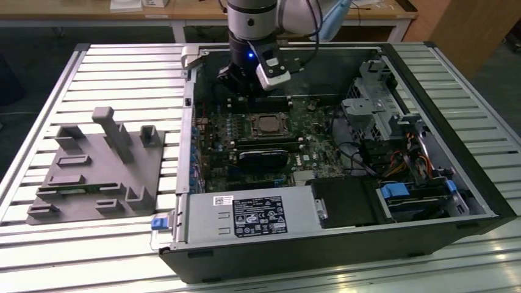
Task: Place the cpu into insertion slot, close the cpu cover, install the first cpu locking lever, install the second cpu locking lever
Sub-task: 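Install the first cpu locking lever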
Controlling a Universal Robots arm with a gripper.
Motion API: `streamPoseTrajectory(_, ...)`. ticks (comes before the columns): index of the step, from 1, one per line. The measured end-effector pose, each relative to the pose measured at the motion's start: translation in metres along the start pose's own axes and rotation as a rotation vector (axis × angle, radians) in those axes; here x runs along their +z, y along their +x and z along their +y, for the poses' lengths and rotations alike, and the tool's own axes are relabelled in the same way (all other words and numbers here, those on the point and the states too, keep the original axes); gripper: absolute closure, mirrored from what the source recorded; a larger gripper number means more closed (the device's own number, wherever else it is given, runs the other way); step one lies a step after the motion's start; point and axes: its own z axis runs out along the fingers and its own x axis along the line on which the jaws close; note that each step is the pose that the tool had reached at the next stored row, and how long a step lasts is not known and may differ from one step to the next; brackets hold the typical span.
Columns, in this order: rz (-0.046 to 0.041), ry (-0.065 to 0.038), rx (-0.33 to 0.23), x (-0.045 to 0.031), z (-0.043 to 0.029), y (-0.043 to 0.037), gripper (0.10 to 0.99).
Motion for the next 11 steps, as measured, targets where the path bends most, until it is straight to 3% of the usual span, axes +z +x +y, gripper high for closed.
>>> streamPoseTrajectory(6,-0.0001,-0.004,0.000,-0.0002,-0.0019,0.0128,0.980)
streamPoseTrajectory(8,0.0016,-0.016,0.000,-0.0002,-0.0024,0.0157,0.980)
streamPoseTrajectory(11,0.0058,-0.044,0.001,-0.0003,-0.0030,0.0196,0.980)
